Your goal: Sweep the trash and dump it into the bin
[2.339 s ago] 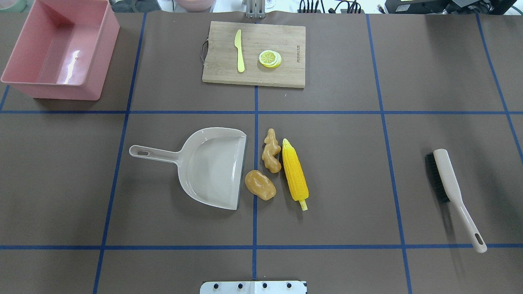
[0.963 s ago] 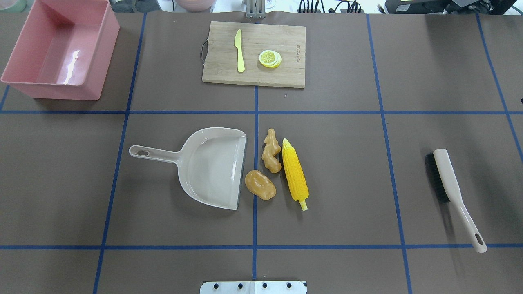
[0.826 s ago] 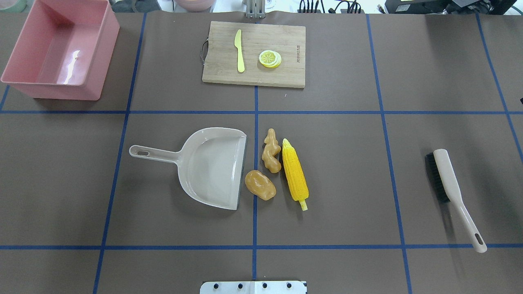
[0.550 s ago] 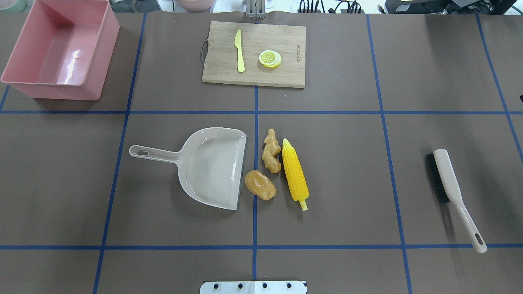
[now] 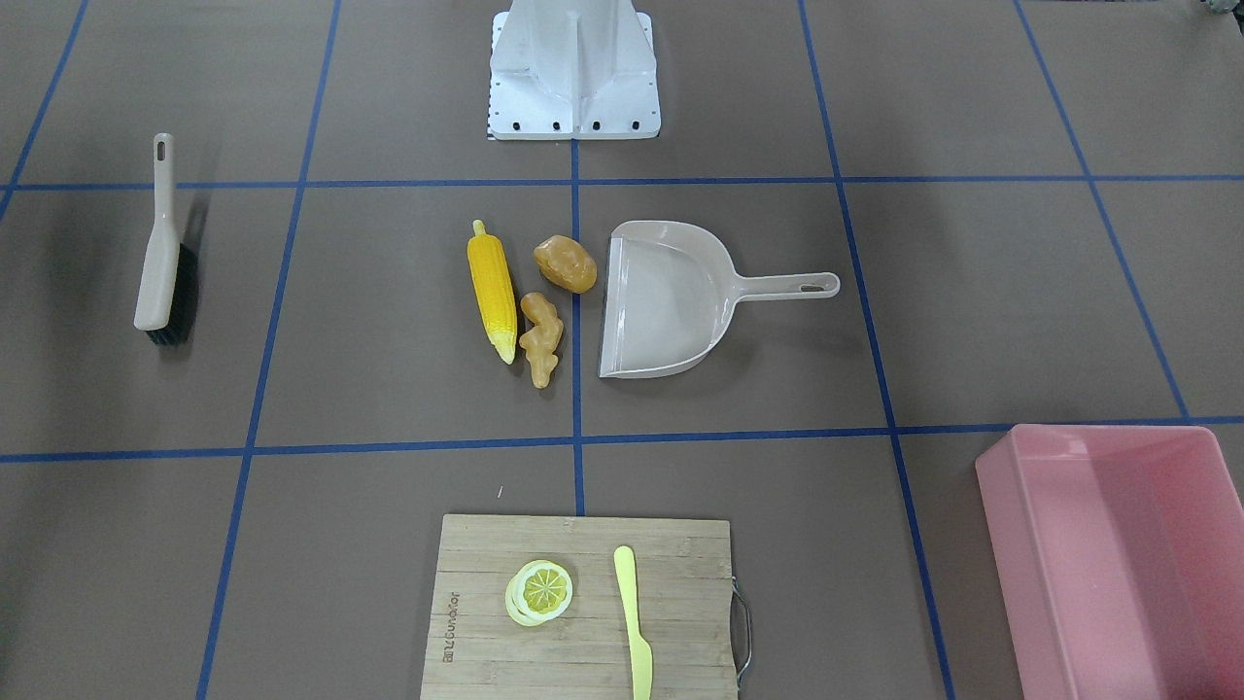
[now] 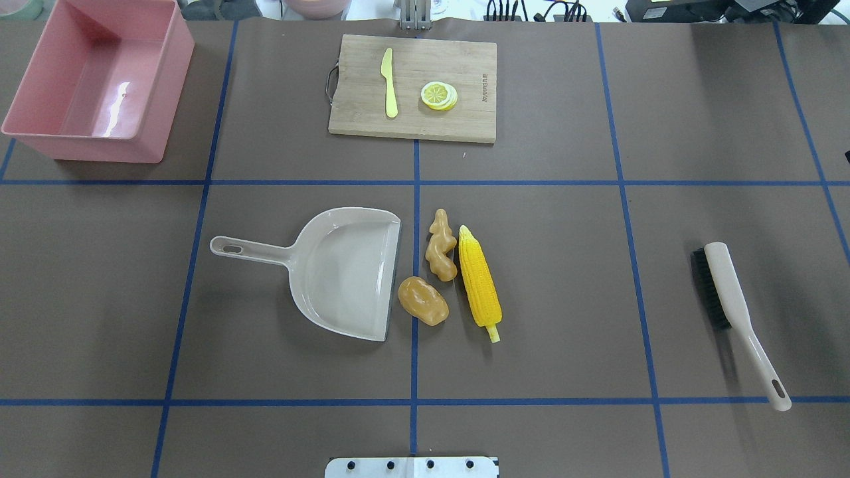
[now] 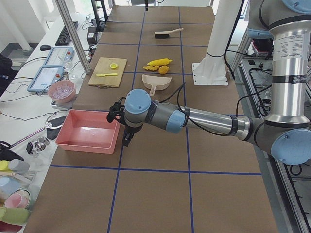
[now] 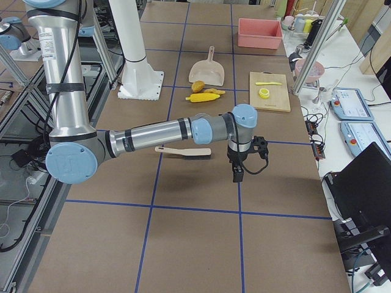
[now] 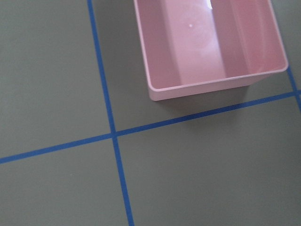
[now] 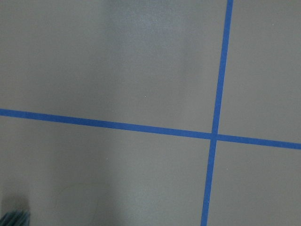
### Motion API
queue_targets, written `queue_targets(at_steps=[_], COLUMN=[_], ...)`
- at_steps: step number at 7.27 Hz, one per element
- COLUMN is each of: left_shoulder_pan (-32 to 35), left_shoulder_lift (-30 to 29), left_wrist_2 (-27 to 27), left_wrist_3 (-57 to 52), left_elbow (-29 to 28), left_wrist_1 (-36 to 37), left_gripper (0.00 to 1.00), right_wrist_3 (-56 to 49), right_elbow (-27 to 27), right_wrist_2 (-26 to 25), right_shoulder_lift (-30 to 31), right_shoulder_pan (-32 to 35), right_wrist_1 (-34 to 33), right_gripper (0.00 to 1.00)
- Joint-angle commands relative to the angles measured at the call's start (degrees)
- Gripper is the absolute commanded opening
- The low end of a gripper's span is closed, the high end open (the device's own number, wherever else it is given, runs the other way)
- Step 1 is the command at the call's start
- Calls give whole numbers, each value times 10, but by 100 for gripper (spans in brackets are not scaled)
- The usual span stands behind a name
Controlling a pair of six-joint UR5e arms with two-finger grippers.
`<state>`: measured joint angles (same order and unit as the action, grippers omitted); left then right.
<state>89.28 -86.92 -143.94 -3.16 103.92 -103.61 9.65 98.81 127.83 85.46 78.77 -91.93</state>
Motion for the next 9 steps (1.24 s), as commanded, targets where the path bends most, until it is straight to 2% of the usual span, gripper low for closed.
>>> queue_targets(at_steps=[1, 2, 3, 4, 5, 6, 7, 9], left_shoulder_pan=[-38, -54, -87, -129, -184, -217, -245, -279], left_shoulder_lift=[-35, -61, -85, -110, -121, -125, -134, -137], left_wrist_2=[-5, -10, -10, -8, 1, 2, 3, 39], left_wrist_3=[7, 7, 5, 4, 4, 4, 4, 1], left_elbow=[4, 12, 28, 33, 54, 57, 61, 68], left_wrist_1=[-66, -65, -67, -78, -122, -172, -217, -217], left_gripper=[98, 98, 98, 98, 98, 98, 98, 98], right_wrist_3=[65, 172, 200, 220, 299, 376, 443, 483], right_elbow=[34, 94, 121, 146, 182, 184, 183, 198], right_wrist_2=[28, 31, 36, 63, 60, 39, 21, -10], right_shoulder_lift=[11, 35, 49, 82, 130, 198, 247, 273], right_shoulder_pan=[-28, -74, -97, -102, -140, -174, -207, -275], right_wrist_1=[1, 1, 0, 10, 65, 210, 311, 338], right_gripper=[100, 100, 100, 100, 100, 100, 100, 100])
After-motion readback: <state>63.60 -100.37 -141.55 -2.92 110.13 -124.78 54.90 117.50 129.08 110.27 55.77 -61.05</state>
